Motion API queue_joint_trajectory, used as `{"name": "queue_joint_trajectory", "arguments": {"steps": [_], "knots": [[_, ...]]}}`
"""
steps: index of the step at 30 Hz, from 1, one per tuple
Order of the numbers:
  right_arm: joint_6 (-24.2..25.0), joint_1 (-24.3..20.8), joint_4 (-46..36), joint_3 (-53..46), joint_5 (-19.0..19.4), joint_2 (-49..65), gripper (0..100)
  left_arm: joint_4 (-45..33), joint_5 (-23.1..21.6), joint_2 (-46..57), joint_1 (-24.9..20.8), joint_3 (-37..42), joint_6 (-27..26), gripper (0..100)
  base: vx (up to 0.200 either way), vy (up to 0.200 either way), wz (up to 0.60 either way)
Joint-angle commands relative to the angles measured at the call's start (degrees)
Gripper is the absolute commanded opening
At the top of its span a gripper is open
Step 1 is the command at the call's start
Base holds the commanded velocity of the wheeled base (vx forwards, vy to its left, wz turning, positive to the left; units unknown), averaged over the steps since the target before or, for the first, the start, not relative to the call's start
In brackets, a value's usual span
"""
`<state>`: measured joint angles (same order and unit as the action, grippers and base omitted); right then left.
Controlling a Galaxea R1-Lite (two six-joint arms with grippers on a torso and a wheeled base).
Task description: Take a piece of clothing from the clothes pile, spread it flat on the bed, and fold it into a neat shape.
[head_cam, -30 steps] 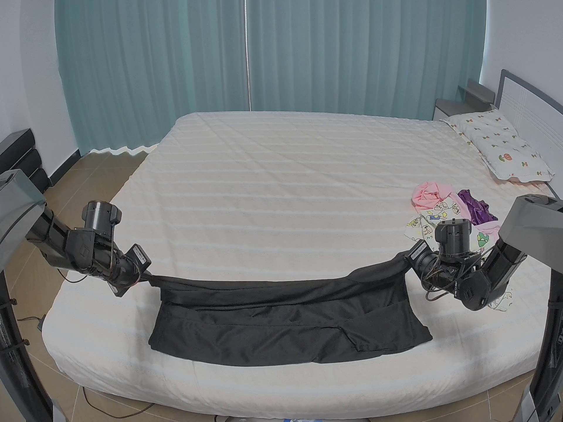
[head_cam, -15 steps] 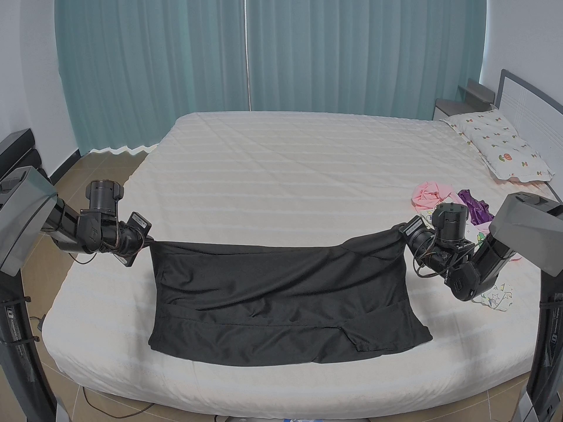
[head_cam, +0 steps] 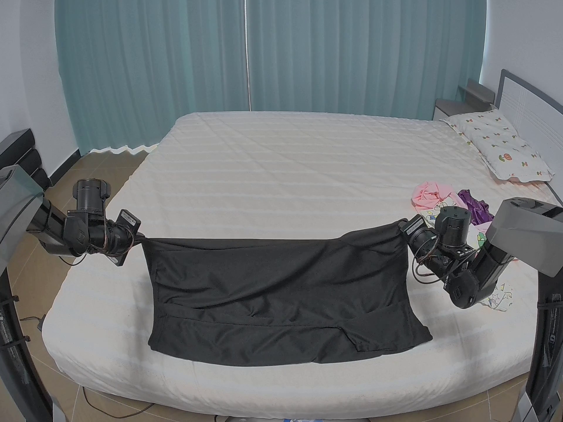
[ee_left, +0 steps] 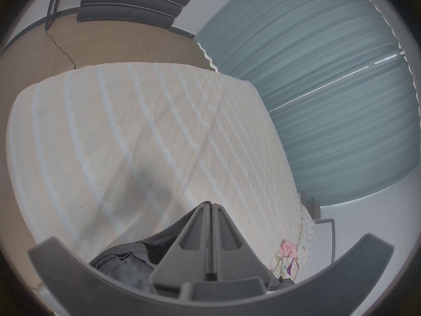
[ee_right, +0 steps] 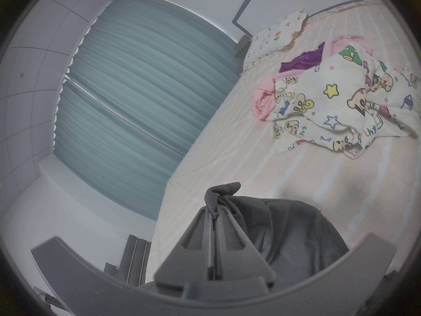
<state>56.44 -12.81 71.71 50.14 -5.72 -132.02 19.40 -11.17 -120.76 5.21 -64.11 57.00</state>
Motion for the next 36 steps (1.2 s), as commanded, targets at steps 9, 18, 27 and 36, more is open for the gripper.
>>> {"name": "queue_joint_trajectory", "arguments": {"steps": [9,18,27,36], "knots": [[-1.3,0.4,0.1,-1.5,0.9,2.2,0,-0.9,-0.2,-0.4,-0.6,2.2,-4.0,0,0.0,0.0,0.0],[-1.9,0.1,0.4,0.1,2.6,-1.8,0,-0.7,0.4,-5.8,-0.3,-5.7,-3.7,0,0.0,0.0,0.0],[-2.6,0.1,3.2,3.5,2.7,-6.2,0,2.6,0.5,-6.2,-0.2,-5.6,-0.9,0,0.0,0.0,0.0],[-4.0,-0.2,3.5,5.2,5.4,-6.3,0,3.1,0.4,-4.3,1.2,-3.3,-0.3,0,0.0,0.0,0.0]]}}
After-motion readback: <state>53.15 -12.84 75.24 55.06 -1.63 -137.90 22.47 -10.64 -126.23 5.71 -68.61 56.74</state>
